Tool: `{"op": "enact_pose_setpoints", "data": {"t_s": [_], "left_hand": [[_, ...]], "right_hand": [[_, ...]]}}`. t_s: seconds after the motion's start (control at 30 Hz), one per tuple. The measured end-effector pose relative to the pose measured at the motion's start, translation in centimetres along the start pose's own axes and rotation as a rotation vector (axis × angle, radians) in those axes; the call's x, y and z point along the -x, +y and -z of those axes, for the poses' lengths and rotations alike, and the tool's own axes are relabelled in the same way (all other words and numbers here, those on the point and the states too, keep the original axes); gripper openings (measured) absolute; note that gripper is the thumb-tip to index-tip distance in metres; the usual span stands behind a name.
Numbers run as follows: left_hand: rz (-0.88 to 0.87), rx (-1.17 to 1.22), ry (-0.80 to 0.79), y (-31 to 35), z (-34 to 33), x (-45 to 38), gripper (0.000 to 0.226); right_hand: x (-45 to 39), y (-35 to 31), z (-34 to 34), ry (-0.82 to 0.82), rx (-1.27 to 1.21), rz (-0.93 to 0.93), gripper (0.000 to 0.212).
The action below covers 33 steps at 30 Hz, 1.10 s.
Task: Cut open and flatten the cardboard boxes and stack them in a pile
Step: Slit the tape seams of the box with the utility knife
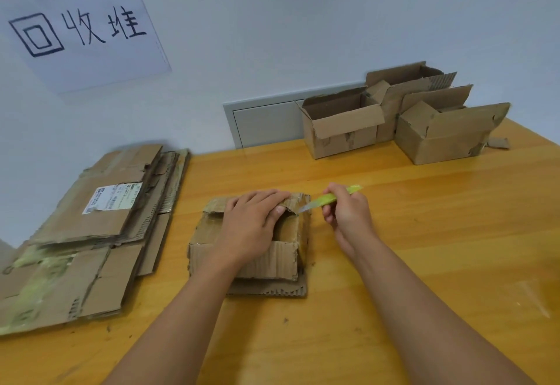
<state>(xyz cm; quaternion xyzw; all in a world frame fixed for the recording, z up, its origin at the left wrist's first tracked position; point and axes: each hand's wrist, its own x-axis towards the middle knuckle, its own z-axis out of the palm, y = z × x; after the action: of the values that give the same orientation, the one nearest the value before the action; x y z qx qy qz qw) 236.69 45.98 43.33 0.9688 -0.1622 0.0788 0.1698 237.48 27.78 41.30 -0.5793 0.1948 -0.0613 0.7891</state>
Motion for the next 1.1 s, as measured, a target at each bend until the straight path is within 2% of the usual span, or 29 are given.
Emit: {"op": "enact_pose_setpoints", "data": {"t_s": [0.13, 0.27, 0.4, 0.5, 0.6, 0.73, 0.8, 0.87, 1.0, 1.1], "left_hand": [[-0.008, 0.015, 0.005, 0.1, 0.2, 0.2, 0.038], [0.041, 0.103, 0.007, 0.3, 0.6, 0.2, 0.034], [0.038, 0.08, 0.016, 0.4, 0.7, 0.1, 0.032], [0.028, 0.059, 0.032, 0.5, 0.7, 0.2, 0.032], [0.03, 0.047, 0.045, 0.7, 0.7, 0.3, 0.032], [0.037, 0.048, 0.046, 0.5, 0.9, 0.3, 0.031], [0.036, 0.041, 0.049, 0.6, 0.9, 0.5, 0.031], [0.02, 0.032, 0.061, 0.7, 0.8, 0.7, 0.031], [-0.027, -0.011, 0.12, 0.2, 0.6, 1.2, 0.038], [-0.008, -0.014, 0.206, 0.3, 0.4, 1.9, 0.055]], "right_hand": [[-0.5, -0.3, 0.9, 0.127, -0.16, 0.045, 0.021], [1.1, -0.2, 0.3, 0.032, -0.229, 0.152, 0.025], [2.3, 1.1, -0.3, -0.087, 0.077, 0.431, 0.033], [2.9, 2.2, -0.7, -0.24, 0.326, 0.543, 0.026], [2.8, 2.9, -0.8, -0.329, 0.467, 0.537, 0.025], [2.7, 2.4, -0.2, -0.384, 0.377, 0.41, 0.049], [2.6, 2.3, -0.1, -0.406, 0.408, 0.411, 0.054], [2.4, 2.3, -0.1, -0.371, 0.465, 0.462, 0.048], [1.3, 1.9, -0.1, -0.266, 0.486, 0.581, 0.022], [0.9, 1.4, -0.3, -0.179, 0.415, 0.573, 0.013]]}}
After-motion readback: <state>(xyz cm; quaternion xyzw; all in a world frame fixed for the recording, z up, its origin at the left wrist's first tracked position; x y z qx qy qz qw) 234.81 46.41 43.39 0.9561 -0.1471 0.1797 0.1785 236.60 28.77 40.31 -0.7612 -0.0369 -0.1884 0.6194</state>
